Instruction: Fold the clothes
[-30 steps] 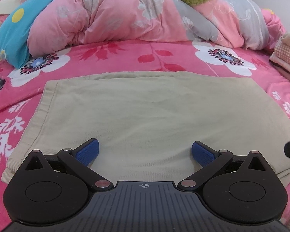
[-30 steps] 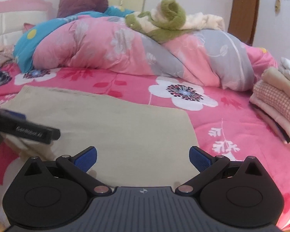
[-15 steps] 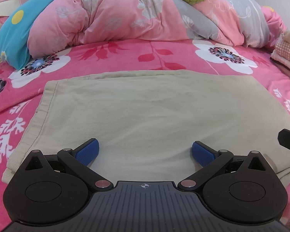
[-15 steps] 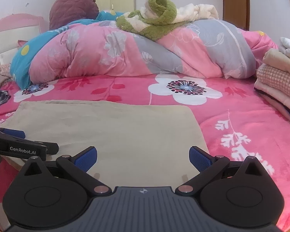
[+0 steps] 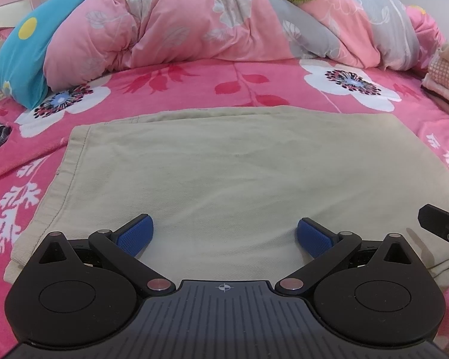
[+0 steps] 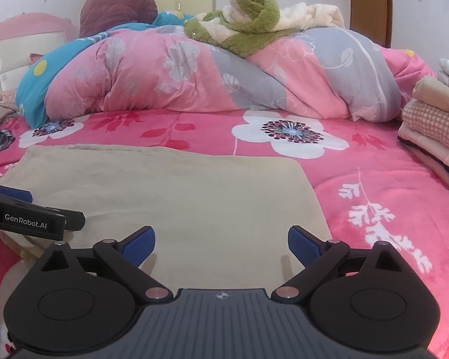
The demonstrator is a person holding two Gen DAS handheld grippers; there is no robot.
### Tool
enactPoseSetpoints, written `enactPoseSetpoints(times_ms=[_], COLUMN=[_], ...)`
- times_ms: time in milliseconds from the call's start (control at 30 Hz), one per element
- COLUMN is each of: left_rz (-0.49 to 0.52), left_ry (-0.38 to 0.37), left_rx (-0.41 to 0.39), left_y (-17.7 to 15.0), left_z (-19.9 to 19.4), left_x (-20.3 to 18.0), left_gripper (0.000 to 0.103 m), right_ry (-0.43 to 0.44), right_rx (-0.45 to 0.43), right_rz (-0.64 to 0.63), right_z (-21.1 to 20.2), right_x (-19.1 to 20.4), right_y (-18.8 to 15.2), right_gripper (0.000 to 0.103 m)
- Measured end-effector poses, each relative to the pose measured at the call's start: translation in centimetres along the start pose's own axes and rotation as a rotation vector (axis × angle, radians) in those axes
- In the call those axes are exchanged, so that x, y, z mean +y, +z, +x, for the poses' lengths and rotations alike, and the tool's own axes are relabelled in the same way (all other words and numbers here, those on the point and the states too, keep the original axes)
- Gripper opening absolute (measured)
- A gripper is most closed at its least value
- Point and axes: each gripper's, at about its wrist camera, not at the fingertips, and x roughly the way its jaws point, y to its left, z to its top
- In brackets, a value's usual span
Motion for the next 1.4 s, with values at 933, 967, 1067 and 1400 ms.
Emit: enactPoseSetpoints(times_ms=[933, 967, 1067, 1400], left_rz=[0.02, 0.02, 0.019, 0.018], left_ry=[0.04, 0.04, 0.041, 0.034], left_rx=[0.016, 0.015, 0.011, -0.016], left_y=[0.0, 0.0, 0.0, -0.5], left_z=[0.2, 0.2, 0.2, 0.2], left_x=[-0.8, -0.8, -0.8, -0.7], left_gripper=[0.103, 0.103, 0.103, 0.103], right_ry=[0.032, 0.03, 0.028, 0.091], right_rx=[0.018, 0.018, 0.018, 0.075], right_rz=[0.013, 0.014, 0.009, 0.033], right_z=[1.5, 1.4, 0.7, -4.1], right_x=[0.0, 0.0, 0.1, -0.6], right_y=[-2.1, -2.1, -2.5, -4.3], right_gripper=[0.079, 0.079, 0.079, 0.079])
